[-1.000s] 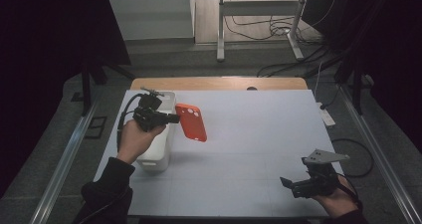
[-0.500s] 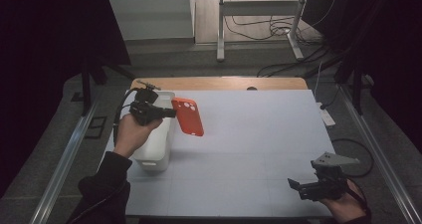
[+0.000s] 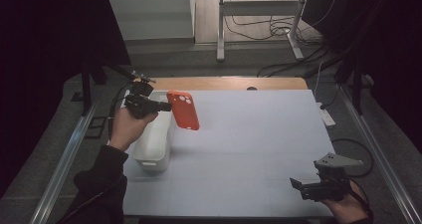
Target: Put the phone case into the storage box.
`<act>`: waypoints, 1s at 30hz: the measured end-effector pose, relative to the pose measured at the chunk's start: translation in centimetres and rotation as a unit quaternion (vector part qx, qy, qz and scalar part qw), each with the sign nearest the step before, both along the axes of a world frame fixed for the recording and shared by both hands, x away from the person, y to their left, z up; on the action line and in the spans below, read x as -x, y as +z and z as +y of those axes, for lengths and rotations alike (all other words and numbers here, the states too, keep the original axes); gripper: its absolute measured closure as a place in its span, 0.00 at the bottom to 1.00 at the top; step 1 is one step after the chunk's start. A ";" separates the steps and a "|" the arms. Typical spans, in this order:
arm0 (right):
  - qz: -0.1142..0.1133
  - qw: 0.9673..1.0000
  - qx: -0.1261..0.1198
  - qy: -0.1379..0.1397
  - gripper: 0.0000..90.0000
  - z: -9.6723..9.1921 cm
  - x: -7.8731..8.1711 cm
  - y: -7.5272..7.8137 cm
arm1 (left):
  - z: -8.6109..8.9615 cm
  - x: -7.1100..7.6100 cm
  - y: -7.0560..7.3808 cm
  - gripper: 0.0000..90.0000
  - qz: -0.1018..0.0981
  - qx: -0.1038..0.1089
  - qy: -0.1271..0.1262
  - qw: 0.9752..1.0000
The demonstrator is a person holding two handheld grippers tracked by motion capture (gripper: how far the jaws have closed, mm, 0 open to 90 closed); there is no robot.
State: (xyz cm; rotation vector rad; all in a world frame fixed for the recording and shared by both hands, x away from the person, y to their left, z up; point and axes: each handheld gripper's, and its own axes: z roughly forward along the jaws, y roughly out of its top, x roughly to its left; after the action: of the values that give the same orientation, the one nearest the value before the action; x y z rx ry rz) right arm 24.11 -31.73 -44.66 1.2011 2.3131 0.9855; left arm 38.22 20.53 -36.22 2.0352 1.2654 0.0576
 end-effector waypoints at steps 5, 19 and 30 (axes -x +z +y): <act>-0.001 1.000 0.000 -0.001 0.00 0.0 0.0 0.0 | 0.6 -0.4 0.7 0.99 -0.002 0.000 0.009 1.000; -0.005 1.000 -0.005 -0.009 0.00 -0.2 0.1 0.1 | 3.1 -1.8 2.0 0.99 -0.006 -0.016 0.045 0.999; -0.007 1.000 -0.011 -0.014 0.00 -0.3 0.1 0.1 | 4.5 -2.7 2.5 0.99 -0.008 -0.028 0.064 0.998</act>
State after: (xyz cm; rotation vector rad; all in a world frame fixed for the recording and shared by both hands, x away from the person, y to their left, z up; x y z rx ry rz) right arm 23.96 -32.08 -44.53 1.2274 2.2738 1.0086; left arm 40.92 25.05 -33.76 1.9956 1.3971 0.1706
